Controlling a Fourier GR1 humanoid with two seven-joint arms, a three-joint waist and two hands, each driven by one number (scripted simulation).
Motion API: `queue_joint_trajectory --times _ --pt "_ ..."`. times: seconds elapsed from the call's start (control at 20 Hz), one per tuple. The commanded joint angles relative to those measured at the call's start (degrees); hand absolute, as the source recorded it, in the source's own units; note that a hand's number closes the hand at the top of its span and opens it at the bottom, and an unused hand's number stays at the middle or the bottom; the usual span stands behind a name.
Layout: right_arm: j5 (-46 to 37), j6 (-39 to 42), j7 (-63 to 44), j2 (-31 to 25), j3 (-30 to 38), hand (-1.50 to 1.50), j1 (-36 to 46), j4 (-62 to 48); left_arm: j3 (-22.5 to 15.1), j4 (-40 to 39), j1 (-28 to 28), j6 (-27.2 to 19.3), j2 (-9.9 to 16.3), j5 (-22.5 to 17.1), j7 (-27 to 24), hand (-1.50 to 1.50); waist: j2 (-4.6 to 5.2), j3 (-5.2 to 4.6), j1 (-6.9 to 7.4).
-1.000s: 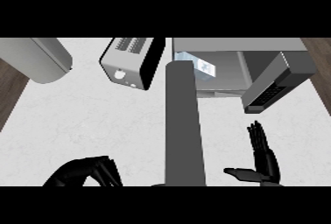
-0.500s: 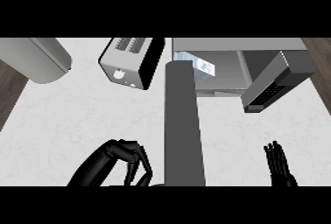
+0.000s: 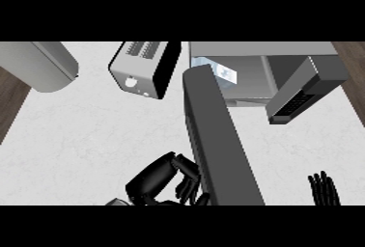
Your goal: Pick up the milk, place it into the microwave and close the microwave
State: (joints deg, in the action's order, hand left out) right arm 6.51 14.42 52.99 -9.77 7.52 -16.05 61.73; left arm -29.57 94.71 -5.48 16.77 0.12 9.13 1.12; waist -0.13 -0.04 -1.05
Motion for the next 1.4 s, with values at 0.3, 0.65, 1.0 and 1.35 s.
queue_joint_trajectory --times 0.3,0.65,1.0,1.35 --pt "3.8 9.7 2.7 -4.5 -3.1 -1.5 -7.4 10.9 -20.1 -19.5 -13.8 -20.1 -0.1 -3.2 -0.9 1.5 0.43 0.0 -2.59" --pt "8.5 11.7 -1.3 -7.4 -5.2 -1.5 -7.2 21.2 -25.1 -26.2 -23.7 -28.1 -0.1 -15.7 1.6 1.5 0.83 -0.04 -5.29" --pt "11.0 10.0 -6.6 -7.3 -8.9 -1.5 -8.1 30.3 -24.2 -28.5 -29.5 -38.3 -0.1 -25.7 -3.5 -1.5 1.47 -0.22 -8.79" --pt "13.5 10.5 -9.8 -9.9 -9.6 -1.5 -9.0 35.1 -19.6 -32.3 -35.1 -45.5 -0.1 -32.1 -9.3 -1.5 2.05 -0.25 -11.61"
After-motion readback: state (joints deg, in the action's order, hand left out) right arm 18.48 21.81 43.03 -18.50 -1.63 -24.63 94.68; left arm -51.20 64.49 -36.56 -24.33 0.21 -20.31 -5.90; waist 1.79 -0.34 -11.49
